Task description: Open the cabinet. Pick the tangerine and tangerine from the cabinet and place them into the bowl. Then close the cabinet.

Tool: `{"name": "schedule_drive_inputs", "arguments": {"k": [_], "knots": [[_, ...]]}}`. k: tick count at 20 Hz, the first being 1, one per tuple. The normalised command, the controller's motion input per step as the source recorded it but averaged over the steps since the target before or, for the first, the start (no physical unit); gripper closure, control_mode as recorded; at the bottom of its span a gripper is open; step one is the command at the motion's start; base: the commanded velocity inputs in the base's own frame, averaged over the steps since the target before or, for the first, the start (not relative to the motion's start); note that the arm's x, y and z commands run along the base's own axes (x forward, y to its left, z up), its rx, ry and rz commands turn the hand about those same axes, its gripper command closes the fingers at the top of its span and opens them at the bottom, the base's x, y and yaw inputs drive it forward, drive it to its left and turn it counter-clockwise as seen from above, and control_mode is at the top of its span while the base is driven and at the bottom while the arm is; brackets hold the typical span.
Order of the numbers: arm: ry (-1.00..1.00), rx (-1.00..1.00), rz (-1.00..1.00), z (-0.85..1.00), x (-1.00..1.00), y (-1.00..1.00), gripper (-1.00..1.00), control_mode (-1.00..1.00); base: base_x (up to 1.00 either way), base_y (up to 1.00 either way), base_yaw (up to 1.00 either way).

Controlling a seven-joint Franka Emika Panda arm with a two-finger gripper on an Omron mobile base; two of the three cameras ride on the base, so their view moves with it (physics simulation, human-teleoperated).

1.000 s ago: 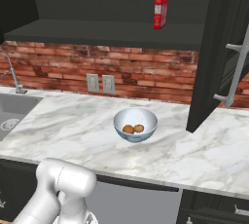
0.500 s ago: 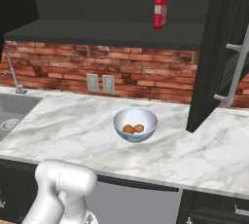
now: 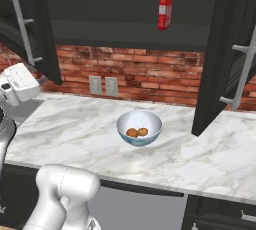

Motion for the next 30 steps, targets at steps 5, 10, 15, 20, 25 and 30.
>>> {"name": "schedule_drive_inputs", "arguments": {"k": [5, 10, 15, 20, 25, 30], "knots": [[-0.20, 0.31, -0.28, 0.64, 1.00, -0.68, -1.00, -1.00, 0.00, 0.00, 0.00], [-0.07, 0.30, -0.26, 0.27, 1.00, -0.62, -1.00, -1.00, 0.00, 0.00, 0.00], [0.01, 0.22, -0.13, -0.01, 0.97, -0.42, -1.00, -1.00, 0.00, 0.00, 0.00], [0.06, 0.01, 0.09, 0.04, -0.42, 0.03, -1.00, -1.00, 0.00, 0.00, 0.00], [0.01, 0.01, 0.20, 0.27, -1.00, -0.01, -1.00, -1.00, 0.00, 0.00, 0.00], [0.16, 0.01, 0.24, 0.71, -1.00, -0.01, -1.00, -1.00, 0.00, 0.00, 0.00]]}}
